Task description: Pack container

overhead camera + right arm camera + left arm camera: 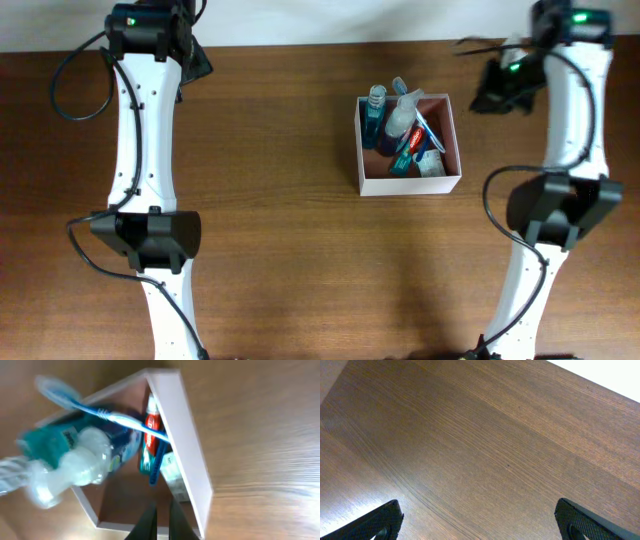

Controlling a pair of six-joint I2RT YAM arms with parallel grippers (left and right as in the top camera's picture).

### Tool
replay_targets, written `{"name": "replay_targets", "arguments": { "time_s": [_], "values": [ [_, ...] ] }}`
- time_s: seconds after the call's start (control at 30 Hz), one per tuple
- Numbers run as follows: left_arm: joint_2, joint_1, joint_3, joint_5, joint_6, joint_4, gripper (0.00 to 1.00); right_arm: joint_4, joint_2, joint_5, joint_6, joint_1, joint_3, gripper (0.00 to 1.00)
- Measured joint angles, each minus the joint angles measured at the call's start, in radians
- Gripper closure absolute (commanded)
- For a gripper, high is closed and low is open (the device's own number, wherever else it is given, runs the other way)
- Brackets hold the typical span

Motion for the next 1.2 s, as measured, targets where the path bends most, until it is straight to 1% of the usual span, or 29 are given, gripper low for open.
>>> {"name": "replay_targets", "arguments": {
  "time_s": [0.1,0.2,0.27,0.33,0.4,0.5,0.63,0.67,0.7,0.73,0.77,0.8,0.83,1.0,1.2],
  "values": [
    [0.000,0.000,0.000,0.000,0.000,0.001,0.00,-0.001,-0.054,0.010,0.003,-0.033,0.039,0.89],
    [0.000,0.000,0.000,0.000,0.000,0.001,0.01,-0.002,-0.138,0.021,0.002,-0.053,0.039,0.85],
    [0.000,0.000,0.000,0.000,0.000,0.001,0.01,-0.001,-0.213,0.035,0.000,-0.052,0.017,0.85],
    [0.000,0.000,0.000,0.000,0.000,0.001,0.01,0.000,-0.316,0.055,-0.002,-0.047,-0.050,0.84],
    [0.000,0.000,0.000,0.000,0.000,0.001,0.01,-0.002,-0.431,0.065,-0.003,-0.043,-0.146,0.78],
    [0.000,0.000,0.000,0.000,0.000,0.001,0.01,-0.002,-0.601,0.076,-0.006,-0.043,-0.309,0.74],
    [0.000,0.000,0.000,0.000,0.000,0.000,0.01,0.002,-0.796,0.088,-0.007,-0.043,-0.501,0.60],
    [0.000,0.000,0.000,0.000,0.000,0.002,0.01,-0.001,-0.830,0.090,-0.005,-0.043,-0.537,0.59],
    [0.000,0.000,0.000,0.000,0.000,0.001,0.01,-0.002,-0.870,0.092,-0.005,-0.043,-0.584,0.50],
    [0.000,0.000,0.000,0.000,0.000,0.001,0.01,-0.001,-0.902,0.093,0.000,-0.043,-0.617,0.35],
    [0.000,0.000,0.000,0.000,0.000,0.001,0.01,-0.002,-0.936,0.095,-0.002,-0.043,-0.653,0.28],
    [0.000,0.000,0.000,0.000,0.000,0.001,0.01,-0.002,-0.960,0.098,-0.004,-0.043,-0.676,0.07],
    [0.000,0.000,0.000,0.000,0.000,0.001,0.01,-0.002,-0.991,0.097,0.002,-0.043,-0.704,0.01],
    [0.000,0.000,0.000,0.000,0.000,0.001,0.01,-0.001,-1.112,0.083,-0.003,-0.043,-0.797,0.01],
    [0.000,0.000,0.000,0.000,0.000,0.001,0.01,-0.001,-1.231,0.083,-0.003,-0.043,-0.866,0.01]
  ]
}}
